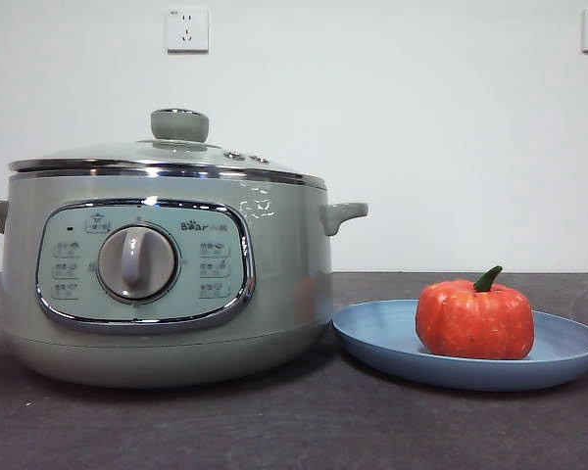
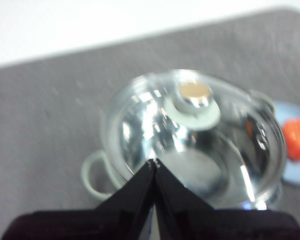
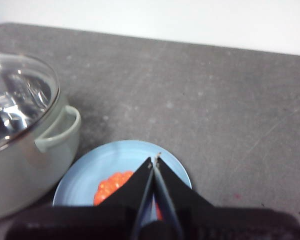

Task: Take the pumpkin out from the steamer,put the pumpkin in the blue plate,close the lid

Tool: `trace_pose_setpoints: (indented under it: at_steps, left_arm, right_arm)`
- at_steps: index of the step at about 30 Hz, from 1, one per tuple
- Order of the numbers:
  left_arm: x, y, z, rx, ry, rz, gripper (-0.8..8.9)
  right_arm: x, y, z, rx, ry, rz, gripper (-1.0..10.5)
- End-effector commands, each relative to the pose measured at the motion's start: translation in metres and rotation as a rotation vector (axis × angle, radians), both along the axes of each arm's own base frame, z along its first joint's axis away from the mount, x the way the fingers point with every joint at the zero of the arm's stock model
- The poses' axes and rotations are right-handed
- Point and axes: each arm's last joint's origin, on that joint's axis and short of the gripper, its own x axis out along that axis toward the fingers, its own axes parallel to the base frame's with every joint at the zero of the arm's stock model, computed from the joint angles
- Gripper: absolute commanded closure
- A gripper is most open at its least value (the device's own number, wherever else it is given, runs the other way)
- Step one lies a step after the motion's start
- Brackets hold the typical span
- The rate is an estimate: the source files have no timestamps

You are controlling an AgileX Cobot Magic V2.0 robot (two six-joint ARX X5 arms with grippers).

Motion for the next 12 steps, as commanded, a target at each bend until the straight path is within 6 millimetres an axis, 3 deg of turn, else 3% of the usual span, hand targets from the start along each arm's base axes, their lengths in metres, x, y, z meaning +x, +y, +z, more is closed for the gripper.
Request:
trace_pose_setpoints:
  at_steps: [1,6,12]
  left_arm:
    - [-0.003,0.010,-0.014,-0.024,-0.116,0.077,8.16]
    - [0.005,0.026,-0.066,-0.085,-0.270,0.275,8.16]
    - [0.010,0.036,-0.123,-0.097,-0.215,0.365,8.16]
  right_arm:
    - [0.000,0.000,-0.004,-0.008,0.024,-0.005,9.5]
    - [-0.002,-0.001,-0.007,-0.029,0.055,-0.005,9.5]
    - [-0.003,-0.002,-0.010,-0.050,0.084,-0.006,9.5]
